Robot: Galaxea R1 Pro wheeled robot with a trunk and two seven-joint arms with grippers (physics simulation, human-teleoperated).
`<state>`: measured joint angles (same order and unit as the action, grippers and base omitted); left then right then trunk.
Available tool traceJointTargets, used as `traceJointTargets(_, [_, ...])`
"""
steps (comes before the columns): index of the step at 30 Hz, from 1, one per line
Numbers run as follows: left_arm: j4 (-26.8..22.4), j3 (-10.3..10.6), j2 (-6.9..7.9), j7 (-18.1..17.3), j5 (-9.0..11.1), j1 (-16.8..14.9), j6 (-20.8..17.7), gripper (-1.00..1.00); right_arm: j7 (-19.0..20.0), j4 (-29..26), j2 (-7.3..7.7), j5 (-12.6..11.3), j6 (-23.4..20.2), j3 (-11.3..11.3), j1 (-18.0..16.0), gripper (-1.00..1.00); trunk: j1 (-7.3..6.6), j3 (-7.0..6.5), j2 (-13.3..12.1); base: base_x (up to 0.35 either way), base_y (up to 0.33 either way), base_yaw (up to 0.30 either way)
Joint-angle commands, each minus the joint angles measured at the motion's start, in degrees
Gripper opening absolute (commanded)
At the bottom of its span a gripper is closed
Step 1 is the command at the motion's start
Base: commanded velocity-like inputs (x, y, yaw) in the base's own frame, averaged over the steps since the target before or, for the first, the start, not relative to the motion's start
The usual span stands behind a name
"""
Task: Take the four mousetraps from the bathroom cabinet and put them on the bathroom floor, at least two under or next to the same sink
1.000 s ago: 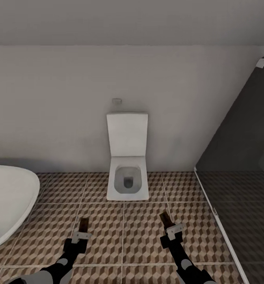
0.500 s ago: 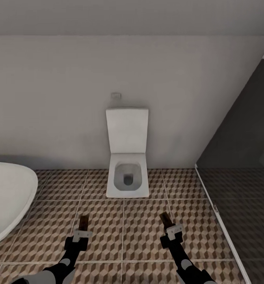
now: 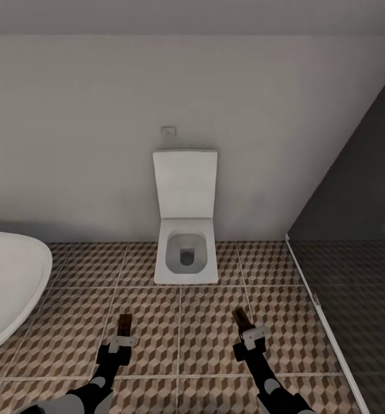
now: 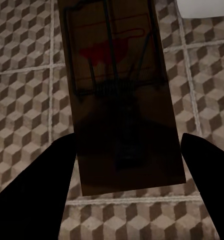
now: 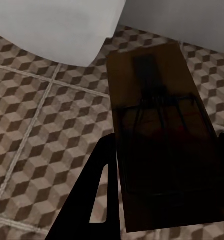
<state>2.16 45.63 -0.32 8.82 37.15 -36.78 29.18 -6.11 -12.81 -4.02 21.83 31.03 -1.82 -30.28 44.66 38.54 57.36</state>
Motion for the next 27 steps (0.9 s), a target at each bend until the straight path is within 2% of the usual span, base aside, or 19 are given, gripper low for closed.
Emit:
traceJointTargets(1, [0.1, 0.3, -0.07, 0.9, -0.2, 0.0, 0.2, -1.0, -0.2, 0.1, -0.03, 0.5, 0.2, -0.2, 0.0, -1.0, 0.23, 0.32, 0.4, 0.0, 0.0, 0.0])
traceJointTargets(7, [0.1, 0.4, -0.11, 3.3, -0.2, 0.0, 0.2, -1.0, -0.2, 0.1, -0.03, 0.6, 0.2, -0.2, 0.0, -1.0, 1.54, 1.96, 2.9, 0.0, 0.0, 0.0])
traceJointTargets(27, [0.1, 0.4, -0.16, 3.7, -0.2, 0.0, 0.2, -1.0, -0.2, 0.1, -0.03, 0.6, 0.2, -0.2, 0.0, -1.0, 5.94, 7.43, 10.9, 0.0, 0.0, 0.0])
